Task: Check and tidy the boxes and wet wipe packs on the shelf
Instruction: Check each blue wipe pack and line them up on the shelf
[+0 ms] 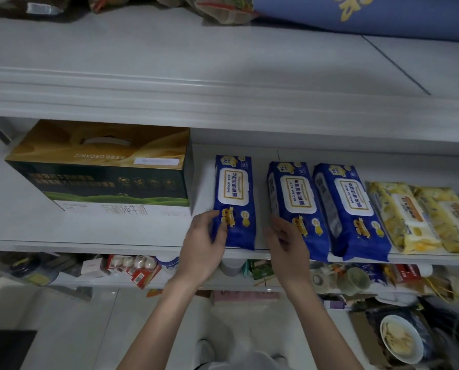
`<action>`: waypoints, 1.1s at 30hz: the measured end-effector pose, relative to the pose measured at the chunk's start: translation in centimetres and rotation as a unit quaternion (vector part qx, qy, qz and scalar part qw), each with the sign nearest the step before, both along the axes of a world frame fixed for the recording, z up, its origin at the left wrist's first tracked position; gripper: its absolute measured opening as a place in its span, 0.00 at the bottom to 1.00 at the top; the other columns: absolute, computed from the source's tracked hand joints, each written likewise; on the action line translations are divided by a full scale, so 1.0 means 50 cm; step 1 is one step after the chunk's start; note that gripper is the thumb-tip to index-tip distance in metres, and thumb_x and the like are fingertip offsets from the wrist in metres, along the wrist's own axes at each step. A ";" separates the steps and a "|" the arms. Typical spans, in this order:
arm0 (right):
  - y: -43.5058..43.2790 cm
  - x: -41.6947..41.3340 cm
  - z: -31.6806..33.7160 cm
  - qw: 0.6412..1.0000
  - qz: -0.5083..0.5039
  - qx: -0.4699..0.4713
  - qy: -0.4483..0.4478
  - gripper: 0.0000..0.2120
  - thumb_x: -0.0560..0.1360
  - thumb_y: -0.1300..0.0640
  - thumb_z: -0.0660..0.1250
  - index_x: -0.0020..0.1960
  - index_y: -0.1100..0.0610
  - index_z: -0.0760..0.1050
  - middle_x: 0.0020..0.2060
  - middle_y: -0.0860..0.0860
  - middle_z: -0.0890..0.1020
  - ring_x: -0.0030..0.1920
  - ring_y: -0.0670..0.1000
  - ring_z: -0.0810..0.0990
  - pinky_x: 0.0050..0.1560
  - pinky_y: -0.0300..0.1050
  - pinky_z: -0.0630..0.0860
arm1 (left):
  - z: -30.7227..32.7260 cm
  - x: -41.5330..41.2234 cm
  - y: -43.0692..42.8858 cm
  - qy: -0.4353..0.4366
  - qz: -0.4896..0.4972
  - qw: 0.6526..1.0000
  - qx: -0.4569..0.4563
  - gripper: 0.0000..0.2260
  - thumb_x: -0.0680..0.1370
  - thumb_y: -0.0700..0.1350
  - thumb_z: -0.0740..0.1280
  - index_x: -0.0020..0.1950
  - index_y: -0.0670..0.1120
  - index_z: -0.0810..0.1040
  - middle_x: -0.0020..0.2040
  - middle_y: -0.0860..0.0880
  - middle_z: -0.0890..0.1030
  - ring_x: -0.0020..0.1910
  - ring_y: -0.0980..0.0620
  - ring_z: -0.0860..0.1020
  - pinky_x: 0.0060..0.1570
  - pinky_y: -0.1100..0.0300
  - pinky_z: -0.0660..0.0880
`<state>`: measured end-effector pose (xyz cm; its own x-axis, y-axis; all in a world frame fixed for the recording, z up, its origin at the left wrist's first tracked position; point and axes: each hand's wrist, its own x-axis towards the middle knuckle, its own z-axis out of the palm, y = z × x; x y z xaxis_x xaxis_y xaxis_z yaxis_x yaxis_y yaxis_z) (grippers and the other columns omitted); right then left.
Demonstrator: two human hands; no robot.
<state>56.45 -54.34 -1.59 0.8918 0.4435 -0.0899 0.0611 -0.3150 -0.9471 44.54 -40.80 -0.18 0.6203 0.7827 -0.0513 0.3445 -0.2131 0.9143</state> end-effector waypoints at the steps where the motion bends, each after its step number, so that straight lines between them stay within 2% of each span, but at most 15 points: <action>1: -0.023 0.009 0.003 1.000 0.002 -0.001 -0.013 0.15 0.82 0.56 0.68 0.68 0.54 0.76 0.62 0.50 0.80 0.58 0.45 0.80 0.49 0.25 0.75 | 0.003 -0.001 -0.010 0.006 -0.004 1.000 0.014 0.16 0.82 0.49 0.64 0.69 0.49 0.73 0.65 0.54 0.74 0.62 0.57 0.74 0.49 0.68 0.78; 3: -0.073 0.028 0.007 1.000 0.007 -0.001 -0.026 0.14 0.82 0.56 0.68 0.67 0.52 0.77 0.62 0.49 0.80 0.58 0.43 0.81 0.52 0.29 0.76 | 0.012 -0.003 -0.038 0.018 -0.012 0.999 0.043 0.16 0.82 0.50 0.65 0.69 0.50 0.74 0.66 0.53 0.75 0.64 0.55 0.74 0.57 0.58 0.79; 6: -0.155 0.062 0.010 1.000 0.009 0.008 -0.024 0.15 0.81 0.56 0.69 0.67 0.51 0.78 0.60 0.45 0.79 0.58 0.41 0.80 0.51 0.28 0.77 | 0.019 0.000 -0.097 0.046 -0.012 0.997 0.064 0.15 0.82 0.51 0.65 0.68 0.52 0.73 0.66 0.54 0.75 0.65 0.55 0.74 0.60 0.51 0.79; 8: -0.206 0.085 0.009 1.000 0.002 0.011 -0.019 0.13 0.81 0.56 0.70 0.65 0.50 0.78 0.59 0.45 0.79 0.58 0.41 0.80 0.53 0.33 0.79 | 0.021 0.010 -0.143 0.065 -0.003 0.995 0.081 0.15 0.81 0.51 0.65 0.68 0.52 0.74 0.64 0.53 0.76 0.64 0.54 0.75 0.59 0.49 0.79; 10: -0.252 0.109 0.004 0.999 0.002 0.002 -0.033 0.11 0.80 0.56 0.70 0.62 0.48 0.78 0.57 0.46 0.80 0.57 0.44 0.81 0.56 0.46 0.80 | 0.016 0.026 -0.192 0.082 0.003 0.991 0.106 0.14 0.81 0.51 0.66 0.66 0.51 0.75 0.61 0.54 0.77 0.60 0.53 0.76 0.57 0.51 0.78; 11: -0.271 0.120 0.001 0.999 0.006 -0.006 -0.040 0.11 0.80 0.55 0.70 0.61 0.46 0.78 0.56 0.46 0.80 0.56 0.46 0.81 0.56 0.48 0.79 | 0.010 0.035 -0.214 0.086 0.008 0.990 0.112 0.14 0.81 0.50 0.66 0.66 0.51 0.76 0.60 0.54 0.77 0.58 0.53 0.77 0.55 0.52 0.77; 15: -0.328 0.152 -0.008 0.999 0.024 -0.020 -0.013 0.11 0.80 0.55 0.70 0.59 0.43 0.75 0.56 0.47 0.80 0.54 0.36 0.77 0.50 0.34 0.73 | -0.017 0.072 -0.283 0.102 0.010 0.989 0.108 0.14 0.81 0.51 0.66 0.66 0.51 0.77 0.57 0.57 0.76 0.58 0.55 0.78 0.55 0.54 0.77; 19: -0.349 0.177 -0.014 0.998 0.045 -0.030 -0.013 0.11 0.80 0.55 0.71 0.60 0.43 0.76 0.57 0.47 0.81 0.54 0.38 0.78 0.50 0.32 0.72 | -0.021 0.100 -0.312 0.112 0.019 0.988 0.102 0.15 0.81 0.50 0.66 0.67 0.51 0.76 0.59 0.57 0.76 0.58 0.56 0.76 0.56 0.56 0.76; 22: -0.332 0.192 -0.012 0.999 0.046 -0.023 -0.003 0.11 0.80 0.55 0.70 0.60 0.44 0.77 0.57 0.46 0.80 0.57 0.44 0.80 0.56 0.42 0.77 | -0.021 0.123 -0.298 0.114 0.025 0.991 0.070 0.15 0.81 0.51 0.65 0.68 0.52 0.74 0.62 0.55 0.78 0.60 0.56 0.77 0.57 0.55 0.77; 25: -0.286 0.210 0.002 0.997 0.058 -0.002 0.041 0.10 0.81 0.55 0.69 0.61 0.46 0.76 0.61 0.50 0.80 0.60 0.49 0.81 0.60 0.51 0.81 | -0.012 0.169 -0.264 0.109 0.026 0.993 0.040 0.17 0.82 0.52 0.64 0.69 0.49 0.73 0.65 0.52 0.78 0.59 0.57 0.76 0.55 0.60 0.74; 28: -0.223 0.232 0.017 0.995 0.072 0.001 0.066 0.08 0.82 0.54 0.68 0.55 0.41 0.75 0.62 0.52 0.80 0.61 0.51 0.80 0.61 0.54 0.82 | 0.001 0.219 -0.222 0.099 0.008 0.995 0.014 0.20 0.83 0.51 0.64 0.71 0.45 0.71 0.67 0.48 0.77 0.58 0.56 0.75 0.55 0.61 0.73; 30: -0.176 0.254 0.016 0.995 0.077 -0.017 0.066 0.03 0.82 0.47 0.67 0.50 0.40 0.74 0.60 0.52 0.81 0.60 0.52 0.81 0.60 0.57 0.82 | 0.008 0.254 -0.196 0.092 0.001 0.995 -0.027 0.22 0.82 0.53 0.64 0.73 0.43 0.69 0.68 0.46 0.77 0.60 0.53 0.76 0.57 0.58 0.74; 31: -0.152 0.270 0.009 0.994 0.079 -0.030 0.070 0.05 0.80 0.42 0.66 0.50 0.42 0.75 0.60 0.53 0.81 0.59 0.54 0.82 0.59 0.59 0.82 | 0.010 0.272 -0.184 0.095 -0.001 0.994 -0.052 0.24 0.82 0.55 0.63 0.74 0.43 0.68 0.69 0.45 0.76 0.62 0.50 0.77 0.58 0.57 0.74; 33: -0.107 0.298 -0.003 0.988 0.090 -0.059 0.115 0.18 0.79 0.37 0.64 0.58 0.49 0.75 0.58 0.55 0.83 0.55 0.55 0.84 0.54 0.58 0.84 | 0.011 0.305 -0.160 0.104 -0.012 0.988 -0.114 0.26 0.83 0.57 0.61 0.75 0.42 0.67 0.67 0.46 0.77 0.63 0.49 0.77 0.59 0.57 0.74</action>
<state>71.35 -59.67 -1.73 0.7496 0.5667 -0.3420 -0.0873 -0.4275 -0.8998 59.78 -48.82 0.36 0.5955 0.7217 -0.3528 0.5279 -0.0206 0.8490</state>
